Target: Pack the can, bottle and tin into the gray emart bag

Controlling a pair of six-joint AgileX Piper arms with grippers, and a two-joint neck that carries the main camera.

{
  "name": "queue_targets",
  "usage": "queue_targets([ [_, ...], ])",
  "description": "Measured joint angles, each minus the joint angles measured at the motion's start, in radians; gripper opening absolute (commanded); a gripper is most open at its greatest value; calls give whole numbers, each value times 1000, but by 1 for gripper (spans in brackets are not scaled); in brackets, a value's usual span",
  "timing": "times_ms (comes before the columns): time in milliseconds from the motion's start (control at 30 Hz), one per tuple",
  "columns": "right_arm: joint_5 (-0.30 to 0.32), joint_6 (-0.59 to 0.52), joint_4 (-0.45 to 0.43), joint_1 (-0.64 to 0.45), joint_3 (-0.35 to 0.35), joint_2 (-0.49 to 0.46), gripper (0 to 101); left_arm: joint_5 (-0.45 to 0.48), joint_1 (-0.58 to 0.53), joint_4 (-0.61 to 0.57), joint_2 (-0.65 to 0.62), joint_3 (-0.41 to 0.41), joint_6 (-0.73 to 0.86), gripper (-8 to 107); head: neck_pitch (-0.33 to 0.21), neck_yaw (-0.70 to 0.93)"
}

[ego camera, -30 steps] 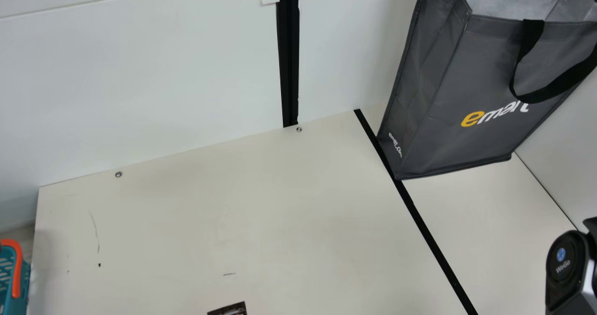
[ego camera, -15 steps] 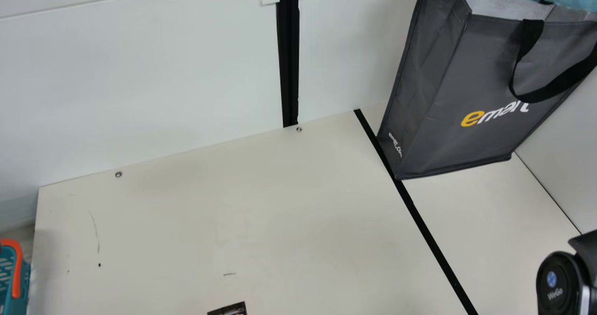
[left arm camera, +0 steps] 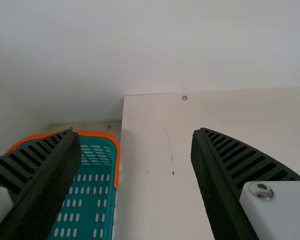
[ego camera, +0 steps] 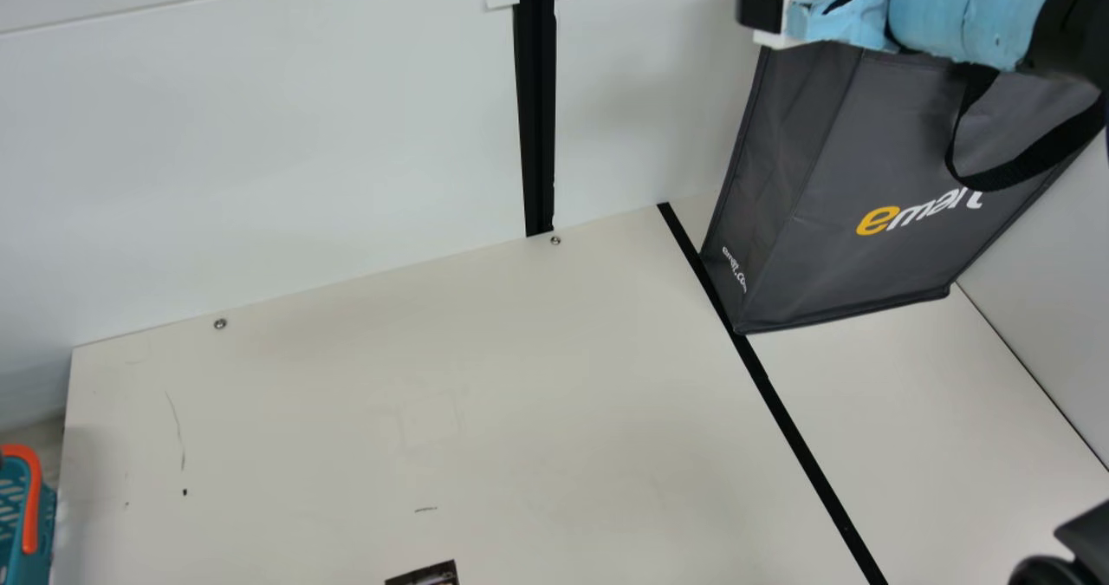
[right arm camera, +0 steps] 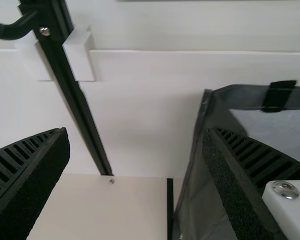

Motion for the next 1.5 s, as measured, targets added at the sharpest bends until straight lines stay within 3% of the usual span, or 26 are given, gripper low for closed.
queue_targets([
  [433,-46,-12,4,98,245,-153,91,0,0,0,0,0,0,90,0,0],
  [867,-55,-65,9,126,455,-286,91,0,0,0,0,0,0,90,0,2],
  [1300,-52,-128,19,129,628,-379,91,0,0,0,0,0,0,90,0,0],
  [1500,-52,-141,21,129,674,-398,91,0,0,0,0,0,0,90,0,0],
])
